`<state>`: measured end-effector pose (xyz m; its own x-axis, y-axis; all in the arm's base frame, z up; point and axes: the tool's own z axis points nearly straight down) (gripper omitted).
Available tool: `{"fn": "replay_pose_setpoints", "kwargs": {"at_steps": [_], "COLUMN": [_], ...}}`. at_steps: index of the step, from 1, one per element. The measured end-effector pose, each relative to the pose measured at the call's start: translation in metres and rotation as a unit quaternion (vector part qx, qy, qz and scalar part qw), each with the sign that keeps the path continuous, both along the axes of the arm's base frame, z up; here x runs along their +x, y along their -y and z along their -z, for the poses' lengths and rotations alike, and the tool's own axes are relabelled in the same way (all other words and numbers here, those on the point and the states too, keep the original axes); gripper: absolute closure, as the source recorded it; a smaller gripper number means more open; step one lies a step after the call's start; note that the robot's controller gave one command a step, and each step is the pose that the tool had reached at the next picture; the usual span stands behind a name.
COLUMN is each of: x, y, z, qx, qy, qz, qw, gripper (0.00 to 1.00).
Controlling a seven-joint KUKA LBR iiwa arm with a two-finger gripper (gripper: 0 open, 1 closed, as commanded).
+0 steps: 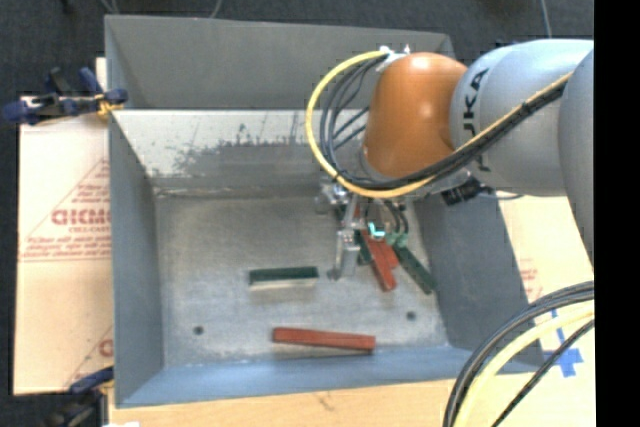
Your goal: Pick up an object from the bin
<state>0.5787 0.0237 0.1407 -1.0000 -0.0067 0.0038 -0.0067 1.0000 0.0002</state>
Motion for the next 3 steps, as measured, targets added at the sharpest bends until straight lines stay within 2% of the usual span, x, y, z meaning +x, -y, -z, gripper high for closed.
{"fn": "replay_pose_setpoints", "kwargs": {"at_steps": [1,2,3], "x": [-0.025,-0.023,-0.032], "y": [-0.036,-0.035,-0.052], "z": [0.074,0.070,-0.078], "qx": [0.000,0.001,0.000], "qy": [-0.0004,0.0031,0.0073], "qz": [0.075,0.076,-0.010], "qw": [0.9972,0.9971,0.9999], "gripper": [0.00,1.00,1.00]}}
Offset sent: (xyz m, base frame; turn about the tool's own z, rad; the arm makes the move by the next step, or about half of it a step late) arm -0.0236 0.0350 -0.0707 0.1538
